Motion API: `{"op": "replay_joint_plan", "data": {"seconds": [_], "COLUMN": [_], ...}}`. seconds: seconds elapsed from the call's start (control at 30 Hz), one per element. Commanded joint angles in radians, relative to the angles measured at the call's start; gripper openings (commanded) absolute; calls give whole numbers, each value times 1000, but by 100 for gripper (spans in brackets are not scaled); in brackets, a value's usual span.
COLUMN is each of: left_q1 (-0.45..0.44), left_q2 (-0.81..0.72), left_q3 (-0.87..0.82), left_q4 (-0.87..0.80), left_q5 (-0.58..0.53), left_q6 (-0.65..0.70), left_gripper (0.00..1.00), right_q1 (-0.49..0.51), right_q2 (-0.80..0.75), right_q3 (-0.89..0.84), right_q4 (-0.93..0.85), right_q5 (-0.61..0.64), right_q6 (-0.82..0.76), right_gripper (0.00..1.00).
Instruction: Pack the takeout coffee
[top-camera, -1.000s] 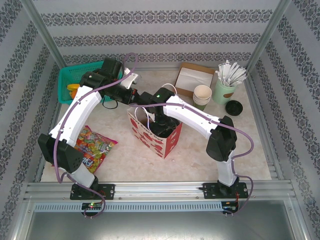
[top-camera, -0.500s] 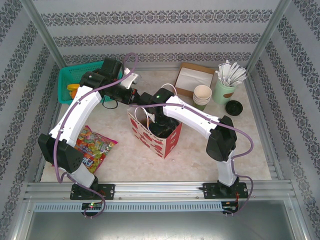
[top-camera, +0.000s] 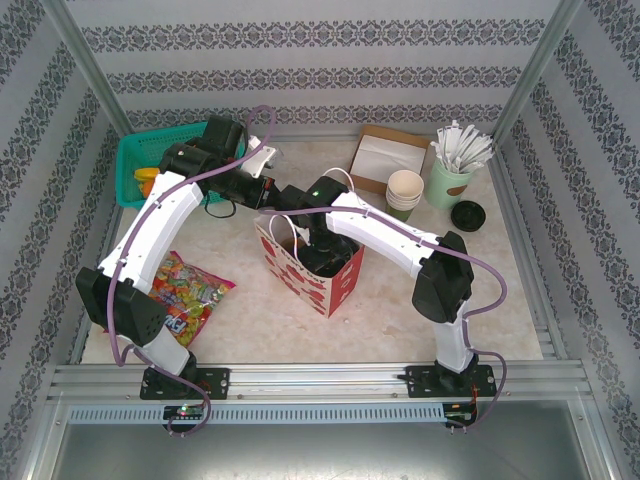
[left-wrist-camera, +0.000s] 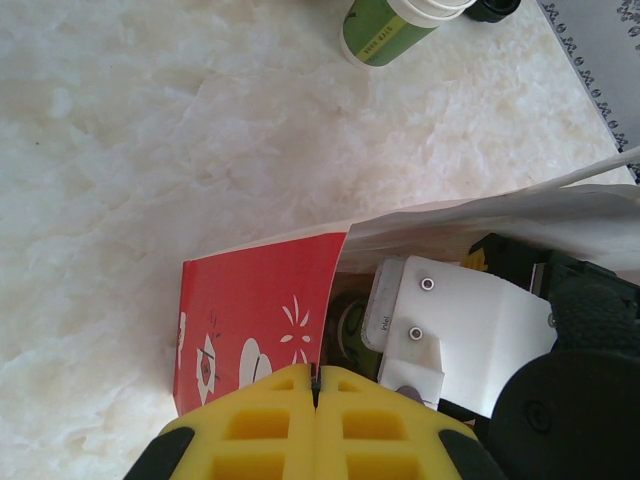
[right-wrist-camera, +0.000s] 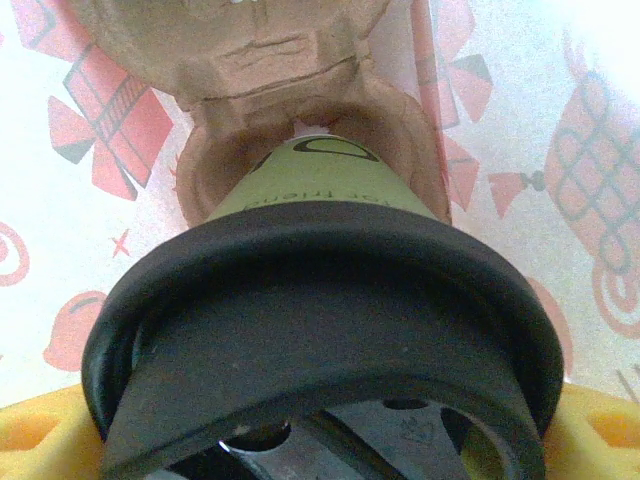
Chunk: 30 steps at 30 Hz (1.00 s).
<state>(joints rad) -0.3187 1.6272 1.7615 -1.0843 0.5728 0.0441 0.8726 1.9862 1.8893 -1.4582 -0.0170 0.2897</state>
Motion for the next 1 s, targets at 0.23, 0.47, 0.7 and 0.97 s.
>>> {"op": "replay_joint_plan", "data": {"seconds": [0.23, 0.47, 0.7, 0.97], "left_q1": [4, 3, 3, 4], "left_q2": [-9, -9, -9, -9], "left_q3": [-13, -13, -13, -13], "left_q4": [23, 23, 22, 23], "left_q5": [23, 22, 22, 24], "left_q6": [-9, -10, -9, -9], "left_gripper": [0, 0, 0, 0], "right_q1": [-3, -6, -11, -15], "right_q2": [20, 4, -7, -1], "right_q3": [-9, -31, -56, -80], "right_q4": [18, 69, 80, 92], "right_q5": [-24, -60, -64, -36], "right_q6": [25, 21, 19, 29], "right_gripper": [68, 68, 68, 68]}}
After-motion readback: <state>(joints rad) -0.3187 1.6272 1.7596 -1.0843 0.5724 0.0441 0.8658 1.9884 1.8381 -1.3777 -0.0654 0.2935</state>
